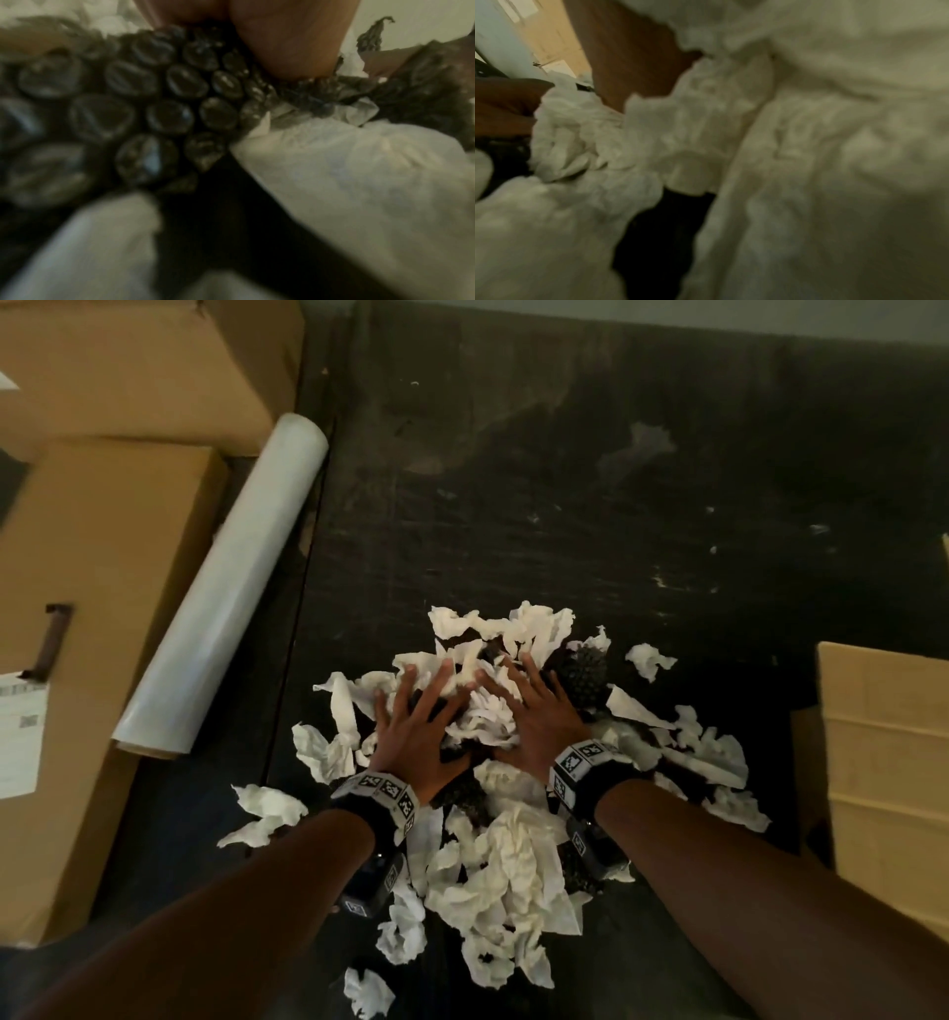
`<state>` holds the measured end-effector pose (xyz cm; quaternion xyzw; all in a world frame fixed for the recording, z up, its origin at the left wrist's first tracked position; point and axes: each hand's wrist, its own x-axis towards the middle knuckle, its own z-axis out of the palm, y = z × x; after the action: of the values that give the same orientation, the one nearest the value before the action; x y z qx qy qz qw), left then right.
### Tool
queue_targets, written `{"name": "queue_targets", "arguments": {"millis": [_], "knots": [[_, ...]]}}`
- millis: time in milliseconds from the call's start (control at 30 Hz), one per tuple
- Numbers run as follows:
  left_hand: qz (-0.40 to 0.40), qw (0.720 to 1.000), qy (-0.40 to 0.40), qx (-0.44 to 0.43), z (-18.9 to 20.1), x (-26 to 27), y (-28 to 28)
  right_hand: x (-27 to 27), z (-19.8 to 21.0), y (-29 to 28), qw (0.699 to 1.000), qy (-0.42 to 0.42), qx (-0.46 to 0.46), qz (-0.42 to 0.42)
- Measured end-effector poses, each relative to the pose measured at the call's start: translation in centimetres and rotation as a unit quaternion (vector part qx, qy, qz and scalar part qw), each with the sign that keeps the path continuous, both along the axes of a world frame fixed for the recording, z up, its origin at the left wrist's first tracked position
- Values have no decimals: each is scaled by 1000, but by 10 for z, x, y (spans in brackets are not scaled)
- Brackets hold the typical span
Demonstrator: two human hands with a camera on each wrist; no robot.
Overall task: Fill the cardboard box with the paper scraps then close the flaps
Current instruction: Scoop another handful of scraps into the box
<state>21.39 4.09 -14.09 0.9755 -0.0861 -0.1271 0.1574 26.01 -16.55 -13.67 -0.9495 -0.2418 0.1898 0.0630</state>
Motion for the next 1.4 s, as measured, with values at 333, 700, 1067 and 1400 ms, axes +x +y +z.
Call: {"name": "queue_targets", "arguments": {"millis": [333, 700, 1067, 1400], "knots": [[19, 993, -30, -116, -2, -10, -13, -10, 19, 13, 999, 20, 29, -15], [32, 971, -141, -192, 11, -12, -11, -15, 50, 16, 997, 12, 58, -58], [16, 946, -238, -221, 98, 0, -5, -17, 134, 16, 987, -83, 116, -72], [-10, 924, -316, -216, 198, 7, -25, -25, 225, -2, 961, -197, 169, -96]]}}
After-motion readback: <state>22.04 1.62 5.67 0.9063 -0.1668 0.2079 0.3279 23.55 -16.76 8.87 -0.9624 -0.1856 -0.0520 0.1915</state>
